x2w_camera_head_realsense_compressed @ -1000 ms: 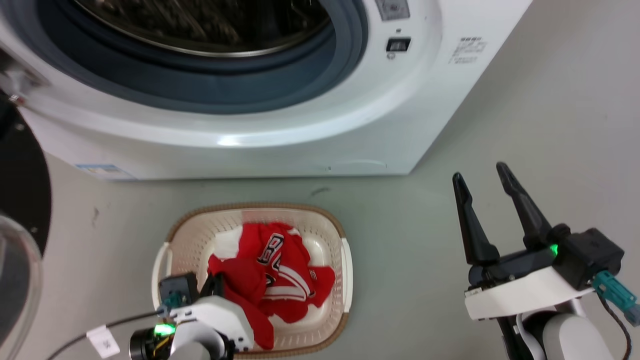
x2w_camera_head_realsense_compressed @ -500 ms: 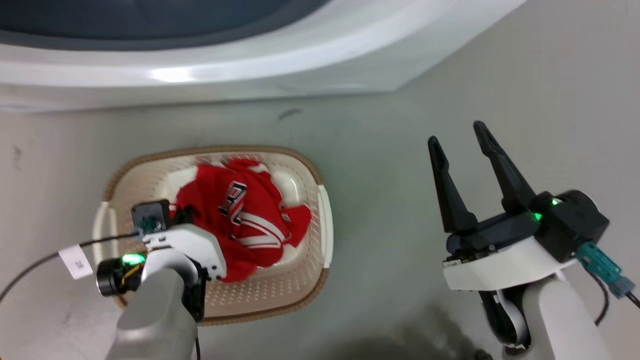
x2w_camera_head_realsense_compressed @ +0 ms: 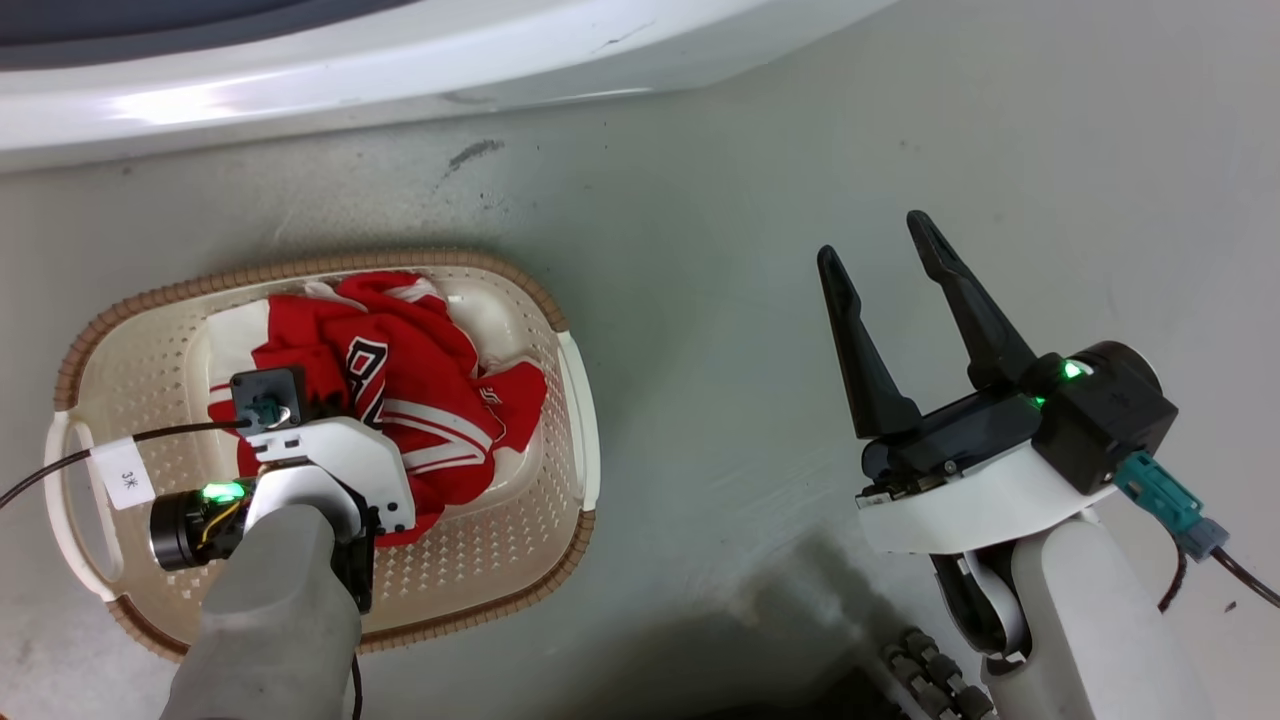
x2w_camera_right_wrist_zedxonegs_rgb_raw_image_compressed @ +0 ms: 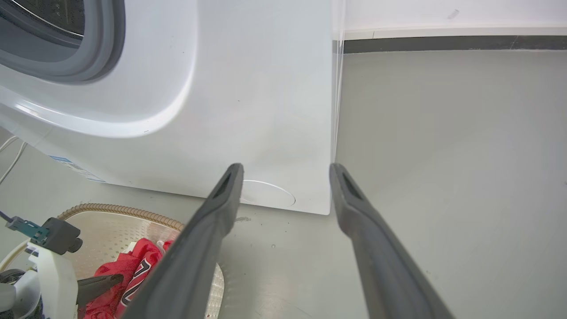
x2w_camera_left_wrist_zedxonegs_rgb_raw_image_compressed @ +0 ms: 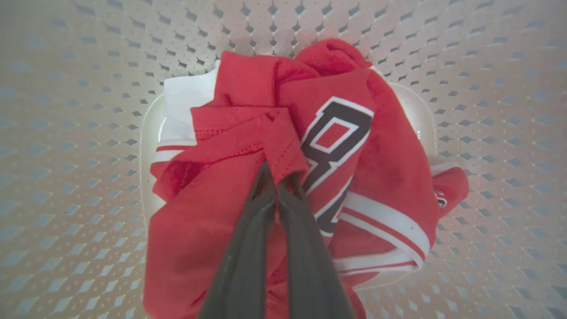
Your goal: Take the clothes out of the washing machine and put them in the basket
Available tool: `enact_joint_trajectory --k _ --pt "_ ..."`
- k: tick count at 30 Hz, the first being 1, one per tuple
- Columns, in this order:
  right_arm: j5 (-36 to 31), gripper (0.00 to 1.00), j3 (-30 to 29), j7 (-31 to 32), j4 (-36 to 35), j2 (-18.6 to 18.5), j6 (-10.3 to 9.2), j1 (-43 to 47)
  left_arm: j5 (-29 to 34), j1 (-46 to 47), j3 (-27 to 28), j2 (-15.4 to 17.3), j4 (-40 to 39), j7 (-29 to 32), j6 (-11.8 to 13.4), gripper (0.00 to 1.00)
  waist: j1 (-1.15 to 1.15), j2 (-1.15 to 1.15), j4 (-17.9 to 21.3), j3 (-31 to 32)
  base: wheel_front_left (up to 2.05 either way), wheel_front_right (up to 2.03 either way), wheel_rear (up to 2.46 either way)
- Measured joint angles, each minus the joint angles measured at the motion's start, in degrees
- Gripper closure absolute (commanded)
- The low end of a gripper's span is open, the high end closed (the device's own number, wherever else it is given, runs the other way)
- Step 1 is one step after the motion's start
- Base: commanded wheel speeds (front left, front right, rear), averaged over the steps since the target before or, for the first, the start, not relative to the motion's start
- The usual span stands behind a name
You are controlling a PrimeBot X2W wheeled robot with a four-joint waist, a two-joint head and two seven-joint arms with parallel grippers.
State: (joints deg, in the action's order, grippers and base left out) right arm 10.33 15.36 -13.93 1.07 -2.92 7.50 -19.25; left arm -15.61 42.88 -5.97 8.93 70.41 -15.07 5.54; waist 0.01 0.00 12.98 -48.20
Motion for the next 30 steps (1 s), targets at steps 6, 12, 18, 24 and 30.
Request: enact_joint_trajectory --k 6,12,18,24,30 --pt "-0.92 0.00 -1.36 -0.52 2.25 0.03 0.01 0.31 -0.92 -2.51 0.63 -1.33 -0.46 0.00 -1.15 0.00 0.00 0.00 -0.49 4.12 0.00 0.00 0.00" --pt "-2.35 0.00 -5.02 -0.16 3.65 0.05 0.00 4.64 -1.10 -8.54 0.27 -4.00 -4.30 0.00 -3.58 0.00 -0.01 0.00 -2.25 13.51 0.00 0.00 0.00" --pt "-3.82 0.00 -8.66 2.56 2.11 0.04 0.01 10.81 -0.65 -15.36 0.47 -5.45 -12.74 0.00 -5.26 0.00 -0.01 0.00 -4.65 25.18 0.00 0.00 0.00" --pt "-4.32 0.00 -10.48 4.38 0.16 0.05 0.01 14.47 0.78 -19.33 0.67 -5.78 -20.73 0.00 -5.04 0.00 -0.02 0.00 -6.08 31.33 0.00 0.00 0.00" --pt "-4.89 0.00 -12.50 5.95 -2.19 0.04 0.01 17.13 2.77 -22.73 0.09 -5.97 -33.31 -0.01 -5.08 0.00 -0.02 0.00 -7.86 36.69 0.00 0.00 0.00"
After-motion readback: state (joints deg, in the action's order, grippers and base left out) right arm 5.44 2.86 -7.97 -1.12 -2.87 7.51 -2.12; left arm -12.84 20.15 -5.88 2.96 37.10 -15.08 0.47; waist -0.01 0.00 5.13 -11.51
